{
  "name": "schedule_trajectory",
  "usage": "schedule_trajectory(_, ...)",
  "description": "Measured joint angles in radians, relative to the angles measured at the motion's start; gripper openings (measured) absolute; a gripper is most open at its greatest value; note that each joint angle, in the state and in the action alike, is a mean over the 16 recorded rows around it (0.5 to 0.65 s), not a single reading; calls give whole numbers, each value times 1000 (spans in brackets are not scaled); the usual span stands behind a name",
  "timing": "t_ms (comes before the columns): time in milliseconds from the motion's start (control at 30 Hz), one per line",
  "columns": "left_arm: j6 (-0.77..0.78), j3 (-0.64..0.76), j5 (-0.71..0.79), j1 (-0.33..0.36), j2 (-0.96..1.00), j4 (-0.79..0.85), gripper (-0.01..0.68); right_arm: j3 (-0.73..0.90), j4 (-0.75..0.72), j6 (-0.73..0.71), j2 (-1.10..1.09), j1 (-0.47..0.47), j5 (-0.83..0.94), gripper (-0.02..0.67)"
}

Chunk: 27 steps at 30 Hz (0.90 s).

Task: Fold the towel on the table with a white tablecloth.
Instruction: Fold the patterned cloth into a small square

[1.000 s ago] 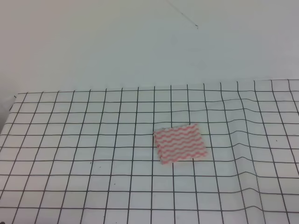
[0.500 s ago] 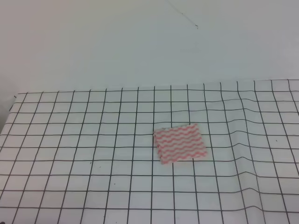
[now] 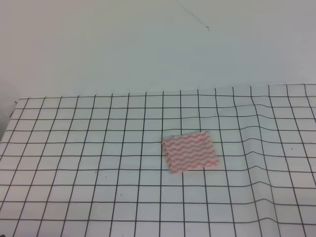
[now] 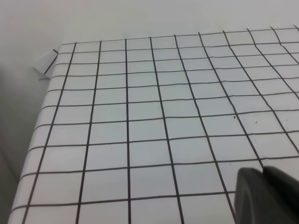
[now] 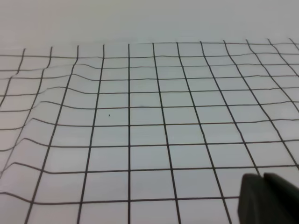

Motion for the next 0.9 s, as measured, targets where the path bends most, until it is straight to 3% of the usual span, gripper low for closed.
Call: schedule_trajectory(900,0,0,3,0,1,0,-2,0,0,1,7,21,0,-3)
